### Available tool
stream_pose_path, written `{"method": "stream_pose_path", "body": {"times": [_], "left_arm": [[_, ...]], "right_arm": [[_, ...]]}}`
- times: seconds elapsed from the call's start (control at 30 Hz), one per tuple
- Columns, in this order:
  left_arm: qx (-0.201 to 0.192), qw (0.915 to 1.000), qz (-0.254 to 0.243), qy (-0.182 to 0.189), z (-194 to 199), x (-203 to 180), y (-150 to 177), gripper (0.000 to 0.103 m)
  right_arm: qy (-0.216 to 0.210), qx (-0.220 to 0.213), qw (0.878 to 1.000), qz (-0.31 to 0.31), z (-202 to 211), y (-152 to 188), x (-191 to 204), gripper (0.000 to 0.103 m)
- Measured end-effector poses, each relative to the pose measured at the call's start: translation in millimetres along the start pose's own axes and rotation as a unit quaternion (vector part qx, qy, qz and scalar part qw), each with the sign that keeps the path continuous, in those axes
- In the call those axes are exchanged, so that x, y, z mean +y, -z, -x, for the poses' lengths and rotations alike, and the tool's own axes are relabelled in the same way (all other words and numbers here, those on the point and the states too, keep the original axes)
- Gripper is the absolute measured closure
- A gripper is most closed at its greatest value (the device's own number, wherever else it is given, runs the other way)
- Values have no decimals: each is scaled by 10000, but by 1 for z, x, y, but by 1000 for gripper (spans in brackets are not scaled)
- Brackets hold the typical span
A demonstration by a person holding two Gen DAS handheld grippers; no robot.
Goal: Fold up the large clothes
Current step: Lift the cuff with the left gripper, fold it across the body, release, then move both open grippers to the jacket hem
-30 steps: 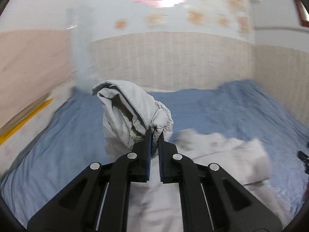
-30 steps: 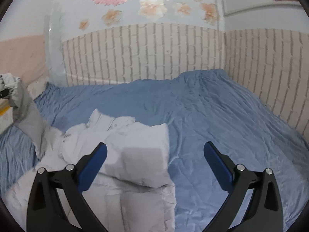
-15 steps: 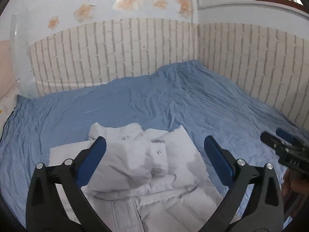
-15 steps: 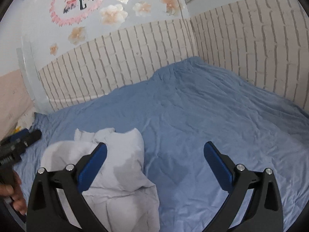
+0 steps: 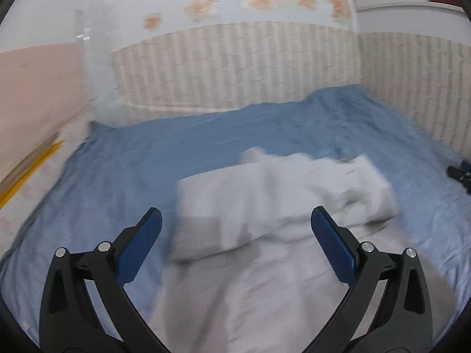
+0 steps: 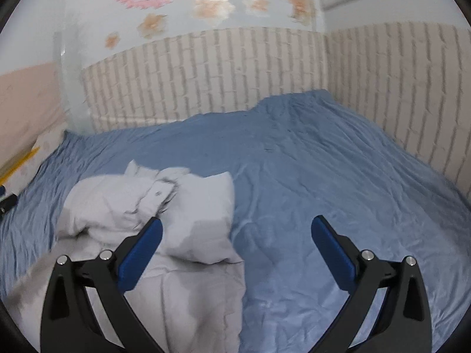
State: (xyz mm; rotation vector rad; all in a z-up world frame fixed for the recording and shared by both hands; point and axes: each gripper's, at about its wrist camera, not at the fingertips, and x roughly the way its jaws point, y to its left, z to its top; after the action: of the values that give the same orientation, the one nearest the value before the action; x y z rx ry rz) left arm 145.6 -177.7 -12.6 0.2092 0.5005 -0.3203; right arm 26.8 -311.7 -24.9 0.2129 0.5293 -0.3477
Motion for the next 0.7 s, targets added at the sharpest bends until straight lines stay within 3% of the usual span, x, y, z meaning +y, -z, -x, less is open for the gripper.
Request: {"method": "stream_pose_path", "body": {"times": [0.17,0.27,0.5,0.7], "left_arm": [[127,9980,526,-327,21,75,36,3],[99,9963,591,-617,26,100,56,3],[149,9897,1238,-705,17,131,92,3],[14,9915,1033,-796,35,131,93,3]], "right_arm": [[-74,-65,9983,570,9,3,28,2],[44,-116,9965,829,20,7,41,2],[210,114,9962,840,23,17,43,2],[331,343,9975,521,28,32,33,2]]}}
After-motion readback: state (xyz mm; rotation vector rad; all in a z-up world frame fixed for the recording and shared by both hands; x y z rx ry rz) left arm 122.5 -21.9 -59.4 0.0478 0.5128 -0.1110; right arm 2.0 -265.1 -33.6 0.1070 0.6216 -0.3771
